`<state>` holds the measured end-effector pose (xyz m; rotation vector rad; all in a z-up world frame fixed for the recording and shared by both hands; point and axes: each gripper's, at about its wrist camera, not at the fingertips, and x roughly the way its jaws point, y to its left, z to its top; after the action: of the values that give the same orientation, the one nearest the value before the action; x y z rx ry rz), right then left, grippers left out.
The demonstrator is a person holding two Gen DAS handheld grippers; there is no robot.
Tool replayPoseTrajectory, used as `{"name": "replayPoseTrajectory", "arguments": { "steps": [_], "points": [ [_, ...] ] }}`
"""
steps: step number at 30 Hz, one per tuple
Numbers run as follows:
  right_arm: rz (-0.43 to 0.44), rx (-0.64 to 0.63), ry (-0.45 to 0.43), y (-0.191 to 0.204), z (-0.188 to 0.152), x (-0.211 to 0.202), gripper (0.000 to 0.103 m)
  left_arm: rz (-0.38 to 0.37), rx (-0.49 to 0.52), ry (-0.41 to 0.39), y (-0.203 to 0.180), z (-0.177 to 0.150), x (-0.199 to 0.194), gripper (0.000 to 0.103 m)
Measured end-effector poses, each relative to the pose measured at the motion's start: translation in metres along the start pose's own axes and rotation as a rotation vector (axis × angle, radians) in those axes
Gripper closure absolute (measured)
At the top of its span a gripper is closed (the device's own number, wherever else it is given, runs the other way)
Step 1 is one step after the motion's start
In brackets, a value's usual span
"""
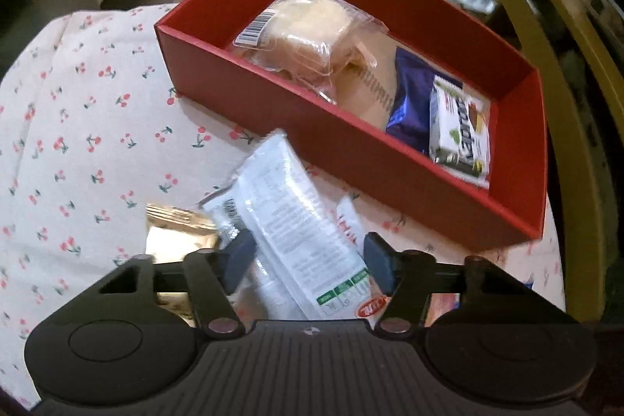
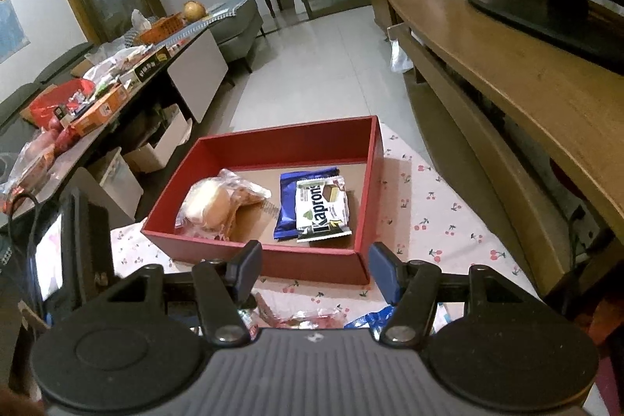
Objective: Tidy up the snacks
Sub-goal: 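Lower the left tool onto the white-and-green pouch and close it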
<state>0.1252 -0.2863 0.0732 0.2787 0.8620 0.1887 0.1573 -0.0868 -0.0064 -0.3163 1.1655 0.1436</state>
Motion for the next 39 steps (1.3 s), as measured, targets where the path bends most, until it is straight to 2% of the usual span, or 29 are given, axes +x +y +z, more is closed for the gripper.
{"name": "replayPoseTrajectory", "arguments": {
  "steps": [4, 9, 10, 11, 12, 14, 19, 23, 25, 28, 29, 30, 32, 39],
  "points": [
    [0.004, -0.014, -0.005, 0.005, -0.001, -0.003, 0.037, -0.036, 0.051, 0.032, 0.017, -0.011, -0.006, 0.057],
    [-0.002, -0.037, 0.012, 0.014, -0.008, -0.001, 0.037, -0.028, 0.202, 0.062, 0.03, -0.033, -0.015, 0.056],
    [-0.001, -0.041, 0.016, 0.016, -0.01, -0.001, 0.037, -0.042, 0.202, 0.06, 0.033, -0.033, -0.016, 0.055],
    [0.0, -0.045, 0.021, 0.017, -0.012, -0.002, 0.037, -0.061, 0.2, 0.057, 0.035, -0.033, -0.017, 0.048],
    [0.002, -0.047, 0.023, 0.019, -0.014, -0.003, 0.037, -0.072, 0.196, 0.056, 0.035, -0.031, -0.017, 0.035],
    [0.004, -0.053, 0.03, 0.021, -0.017, -0.004, 0.037, -0.068, 0.196, 0.036, 0.032, -0.026, -0.019, 0.019],
    [0.006, -0.054, 0.042, 0.021, -0.02, -0.003, 0.037, -0.001, 0.265, -0.011, 0.021, -0.018, -0.019, 0.014],
    [0.019, -0.048, 0.048, 0.02, -0.019, -0.001, 0.037, 0.002, 0.262, 0.025, 0.017, -0.014, -0.001, 0.027],
    [0.025, -0.052, 0.049, 0.02, -0.018, -0.001, 0.037, 0.008, 0.272, 0.042, 0.013, -0.016, 0.008, 0.03],
    [0.026, -0.052, 0.047, 0.017, -0.018, -0.002, 0.037, 0.048, 0.327, 0.033, 0.002, -0.025, 0.013, 0.035],
    [0.025, -0.049, 0.046, 0.016, -0.017, -0.002, 0.037, 0.055, 0.354, 0.023, -0.001, -0.028, 0.012, 0.04],
    [0.024, -0.046, 0.045, 0.015, -0.017, -0.002, 0.037, 0.043, 0.37, 0.027, -0.002, -0.029, 0.011, 0.046],
    [0.023, -0.043, 0.04, 0.013, -0.017, -0.004, 0.037, 0.035, 0.38, 0.041, -0.002, -0.031, 0.008, 0.05],
    [0.022, -0.053, 0.035, 0.019, -0.025, -0.014, 0.037, -0.001, 0.392, 0.032, 0.02, -0.045, -0.016, 0.053]
  ]
}}
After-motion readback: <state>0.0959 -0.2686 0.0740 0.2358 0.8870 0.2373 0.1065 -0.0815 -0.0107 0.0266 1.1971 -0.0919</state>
